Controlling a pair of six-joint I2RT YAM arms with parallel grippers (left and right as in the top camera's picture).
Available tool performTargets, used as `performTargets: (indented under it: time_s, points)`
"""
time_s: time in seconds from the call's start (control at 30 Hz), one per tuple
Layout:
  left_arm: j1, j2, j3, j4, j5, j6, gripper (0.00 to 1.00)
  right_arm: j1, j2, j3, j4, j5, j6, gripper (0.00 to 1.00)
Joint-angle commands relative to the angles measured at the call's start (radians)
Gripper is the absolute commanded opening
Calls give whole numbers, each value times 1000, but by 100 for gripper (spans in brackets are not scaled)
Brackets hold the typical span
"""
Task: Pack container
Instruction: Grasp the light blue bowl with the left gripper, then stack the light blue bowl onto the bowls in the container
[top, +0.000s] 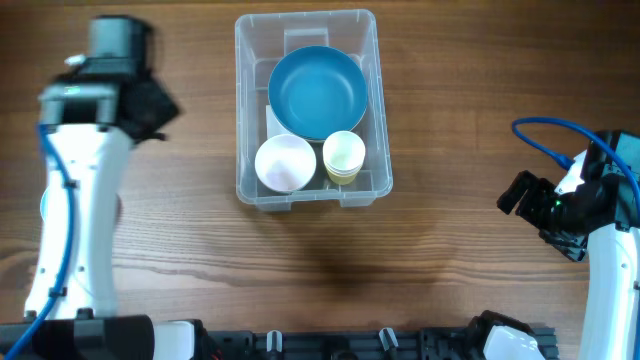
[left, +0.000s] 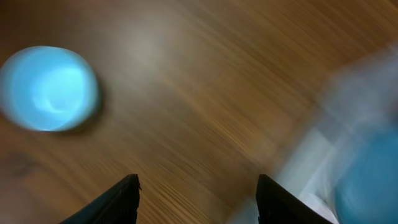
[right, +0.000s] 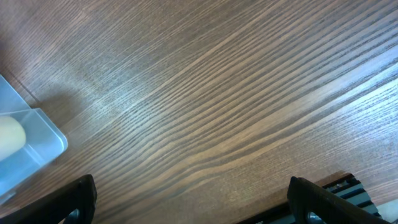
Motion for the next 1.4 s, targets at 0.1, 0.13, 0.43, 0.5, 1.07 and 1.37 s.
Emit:
performTargets:
  time_s: [0.1,0.13,0.43,0.5,1.07,1.37]
  points:
    - [386,158,-177,130,56,8,59,4,-1,-4,1,-16,-5,100]
    - [417,193,-205,161,73,8,59,4,-1,-4,1,-16,-5,100]
    - [478,502,-236,273,99,35,52,4,-1,-4,-3,-16,-5,100]
    - [477,509,-235,273,111,35,8,4,-1,-4,-2,-16,-6,100]
    - [-216,-9,-145,186,164,-36,4,4,-1,-4,-1,-16,-5,100]
    - [-637,60,-103,224,13,-135,4,4,-1,-4,-1,-16,-6,100]
